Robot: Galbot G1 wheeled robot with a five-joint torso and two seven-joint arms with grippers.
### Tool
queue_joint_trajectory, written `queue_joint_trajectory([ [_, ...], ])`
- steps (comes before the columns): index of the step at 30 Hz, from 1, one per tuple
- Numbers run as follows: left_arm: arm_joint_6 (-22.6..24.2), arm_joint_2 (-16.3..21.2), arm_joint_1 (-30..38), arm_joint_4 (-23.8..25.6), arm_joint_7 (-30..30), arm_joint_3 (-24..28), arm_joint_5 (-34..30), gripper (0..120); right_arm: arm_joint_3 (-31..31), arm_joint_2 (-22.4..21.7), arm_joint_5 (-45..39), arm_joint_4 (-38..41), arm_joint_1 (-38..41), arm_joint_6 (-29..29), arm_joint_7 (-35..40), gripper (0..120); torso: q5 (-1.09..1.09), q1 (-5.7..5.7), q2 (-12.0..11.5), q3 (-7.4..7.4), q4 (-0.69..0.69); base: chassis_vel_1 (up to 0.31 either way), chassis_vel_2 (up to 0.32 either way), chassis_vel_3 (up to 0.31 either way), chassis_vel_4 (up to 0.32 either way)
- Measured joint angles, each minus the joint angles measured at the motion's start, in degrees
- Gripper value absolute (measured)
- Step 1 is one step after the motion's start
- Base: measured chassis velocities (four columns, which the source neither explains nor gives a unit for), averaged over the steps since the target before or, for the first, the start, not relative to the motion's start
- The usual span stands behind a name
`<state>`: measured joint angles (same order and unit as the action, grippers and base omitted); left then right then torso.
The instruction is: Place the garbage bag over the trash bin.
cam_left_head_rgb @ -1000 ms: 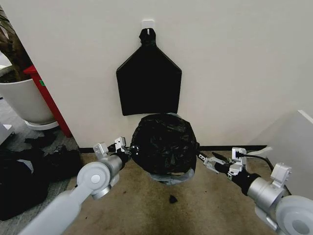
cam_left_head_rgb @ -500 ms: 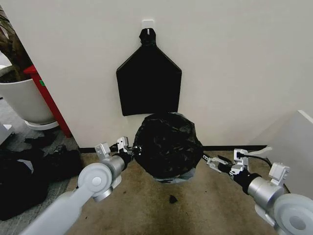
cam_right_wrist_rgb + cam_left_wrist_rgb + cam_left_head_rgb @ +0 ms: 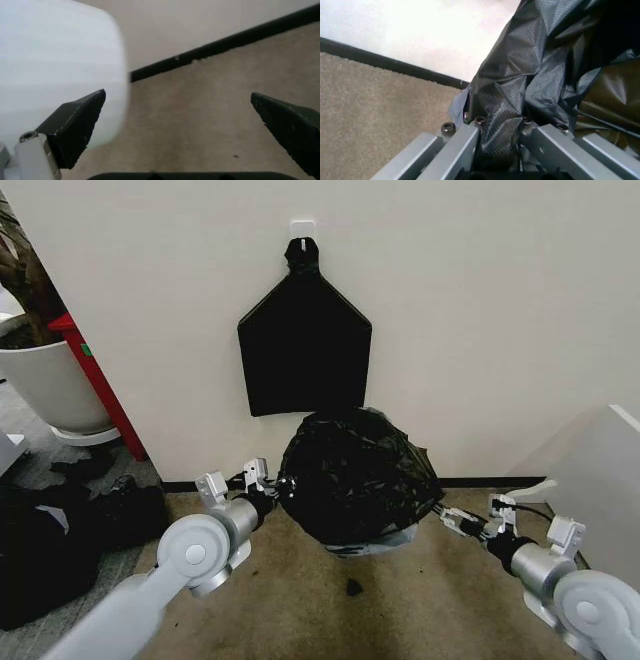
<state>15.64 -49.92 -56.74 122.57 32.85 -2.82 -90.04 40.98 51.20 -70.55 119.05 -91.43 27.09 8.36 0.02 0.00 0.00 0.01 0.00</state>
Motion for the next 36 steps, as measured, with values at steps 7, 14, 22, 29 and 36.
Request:
queue_joint_trajectory([
  [7, -0.26, -0.21, 0.07, -2.25, -0.35, -0.49, 0.12, 0, 5.77, 0.88, -5.69, 5.45, -3.29, -0.92, 0.1, 100, -0.05, 0.0, 0.0, 0.0, -0.01, 0.0, 0.0, 0.0, 0.0],
  [14, -0.5, 0.2, -0.04, -3.32, -2.08, -1.14, 0.14, 0, 10.88, 1.44, -21.29, 16.94, -2.48, 0.01, 3.05, 100, -0.03, 0.0, 0.0, 0.0, 0.0, 0.0, 0.0, 0.0, 0.0],
  [22, -0.5, -0.04, 0.26, -2.36, -2.18, -0.83, 0.07, 0, 5.93, 2.17, -19.5, 18.42, -1.37, 1.87, 5.16, 100, -0.02, 0.0, 0.0, 0.0, 0.0, 0.0, 0.0, 0.0, 0.0],
  [29, -0.44, -0.02, 0.24, -1.13, -2.32, -0.58, -0.18, 0, 4.79, 2.05, -18.07, 16.14, -0.68, 2.57, 5.13, 100, -0.02, 0.0, 0.0, 0.0, 0.0, 0.0, 0.0, 0.0, 0.0],
  [36, -0.39, 0.0, 0.22, 0.55, -2.3, -0.15, -0.7, 0, 2.86, 2.21, -14.78, 13.43, -0.57, 3.75, 5.0, 100, -0.02, 0.0, 0.0, -0.01, 0.0, 0.0, 0.0, 0.0, 0.0],
])
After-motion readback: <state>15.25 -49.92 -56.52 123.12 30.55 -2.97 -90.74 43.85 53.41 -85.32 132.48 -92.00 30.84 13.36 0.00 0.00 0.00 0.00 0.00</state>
